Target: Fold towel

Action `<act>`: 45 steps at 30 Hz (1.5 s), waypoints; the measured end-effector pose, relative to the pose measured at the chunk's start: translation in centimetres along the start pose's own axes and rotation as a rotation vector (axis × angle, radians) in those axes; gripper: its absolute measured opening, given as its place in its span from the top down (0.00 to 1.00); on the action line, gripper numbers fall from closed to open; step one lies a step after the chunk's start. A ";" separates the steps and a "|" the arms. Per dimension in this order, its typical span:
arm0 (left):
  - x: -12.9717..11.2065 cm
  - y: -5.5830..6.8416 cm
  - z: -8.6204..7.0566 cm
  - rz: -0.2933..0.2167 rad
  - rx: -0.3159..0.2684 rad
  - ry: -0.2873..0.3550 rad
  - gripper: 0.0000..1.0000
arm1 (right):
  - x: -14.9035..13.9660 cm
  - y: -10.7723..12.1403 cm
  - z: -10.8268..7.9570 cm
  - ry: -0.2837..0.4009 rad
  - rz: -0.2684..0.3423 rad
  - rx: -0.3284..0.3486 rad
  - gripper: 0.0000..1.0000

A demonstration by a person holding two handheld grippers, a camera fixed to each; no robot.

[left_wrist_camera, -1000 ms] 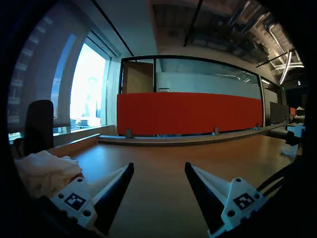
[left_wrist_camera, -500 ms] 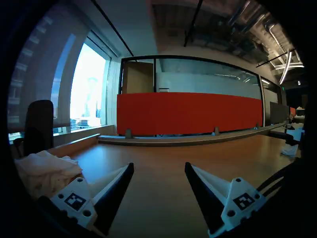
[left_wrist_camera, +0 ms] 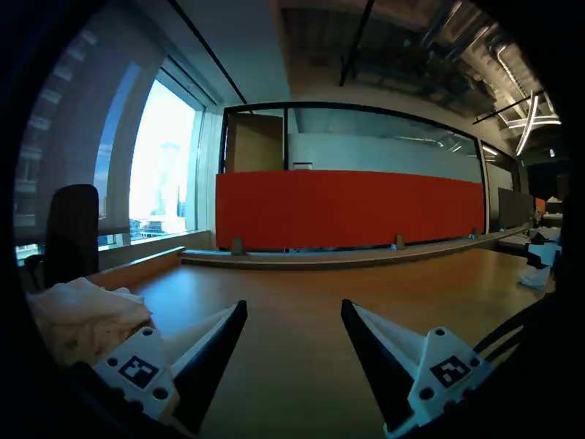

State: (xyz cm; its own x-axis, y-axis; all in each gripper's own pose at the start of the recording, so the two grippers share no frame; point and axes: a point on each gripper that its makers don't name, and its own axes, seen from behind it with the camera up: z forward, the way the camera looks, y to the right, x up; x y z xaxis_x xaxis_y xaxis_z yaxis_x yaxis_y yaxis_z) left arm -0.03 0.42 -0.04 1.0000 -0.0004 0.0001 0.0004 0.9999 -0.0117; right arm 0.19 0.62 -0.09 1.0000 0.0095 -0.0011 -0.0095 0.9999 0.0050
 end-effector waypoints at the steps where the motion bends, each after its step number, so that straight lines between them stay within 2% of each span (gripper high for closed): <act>1: 0.0 0.0 0.0 0.000 0.000 0.000 0.05 | 0.0 -0.1 0.0 0.000 -0.004 0.001 0.01; 45: 0.0 -0.1 0.0 0.000 0.000 0.000 0.05 | 0.0 -0.6 0.0 -0.002 -0.009 0.007 0.01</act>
State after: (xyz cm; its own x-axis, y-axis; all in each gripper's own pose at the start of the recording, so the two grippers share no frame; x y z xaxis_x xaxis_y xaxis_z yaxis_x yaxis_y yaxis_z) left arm -0.04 0.37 0.00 1.0000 -0.0004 -0.0002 0.0004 0.9999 -0.0121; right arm 0.16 0.01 -0.12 1.0000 0.0002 0.0006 -0.0002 0.9999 0.0116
